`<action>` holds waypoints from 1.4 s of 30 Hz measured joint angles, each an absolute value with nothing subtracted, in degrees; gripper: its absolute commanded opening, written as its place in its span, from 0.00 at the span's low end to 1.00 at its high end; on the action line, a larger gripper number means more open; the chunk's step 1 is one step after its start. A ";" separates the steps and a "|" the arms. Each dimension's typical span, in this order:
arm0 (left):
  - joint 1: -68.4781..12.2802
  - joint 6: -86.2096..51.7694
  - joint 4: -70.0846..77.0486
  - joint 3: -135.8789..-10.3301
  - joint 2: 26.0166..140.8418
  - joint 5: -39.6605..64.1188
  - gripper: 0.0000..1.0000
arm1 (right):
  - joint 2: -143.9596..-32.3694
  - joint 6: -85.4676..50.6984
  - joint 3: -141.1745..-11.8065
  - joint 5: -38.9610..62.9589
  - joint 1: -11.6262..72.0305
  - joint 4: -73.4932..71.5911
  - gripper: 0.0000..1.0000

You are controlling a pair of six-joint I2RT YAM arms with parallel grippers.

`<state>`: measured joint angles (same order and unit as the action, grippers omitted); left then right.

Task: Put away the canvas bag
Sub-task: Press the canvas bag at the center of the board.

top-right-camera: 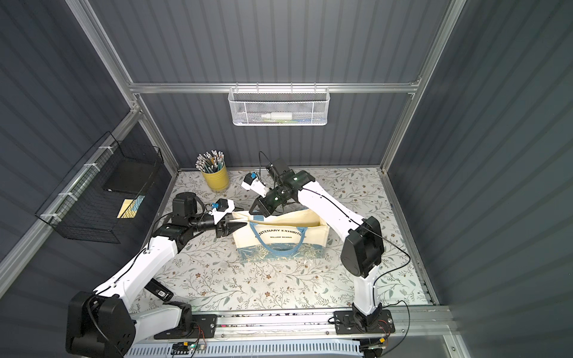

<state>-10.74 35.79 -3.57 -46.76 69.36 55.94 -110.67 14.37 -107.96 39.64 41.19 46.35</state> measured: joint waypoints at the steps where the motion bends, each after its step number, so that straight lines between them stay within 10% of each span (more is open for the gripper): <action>1: -10.74 35.79 -3.57 -46.28 69.36 55.92 0.53 | -110.61 14.37 -107.96 39.44 41.19 46.37 0.00; 32: -10.74 29.82 3.70 -38.39 69.56 57.47 0.52 | -107.18 13.58 -103.28 39.83 39.22 46.33 0.00; 39: -10.70 29.36 4.10 -38.50 70.57 58.30 0.02 | -107.15 13.76 -103.02 40.23 40.29 46.87 0.02; 42: -10.48 30.09 2.52 -39.48 71.88 60.05 0.00 | -107.15 13.85 -102.96 40.01 40.38 47.22 0.16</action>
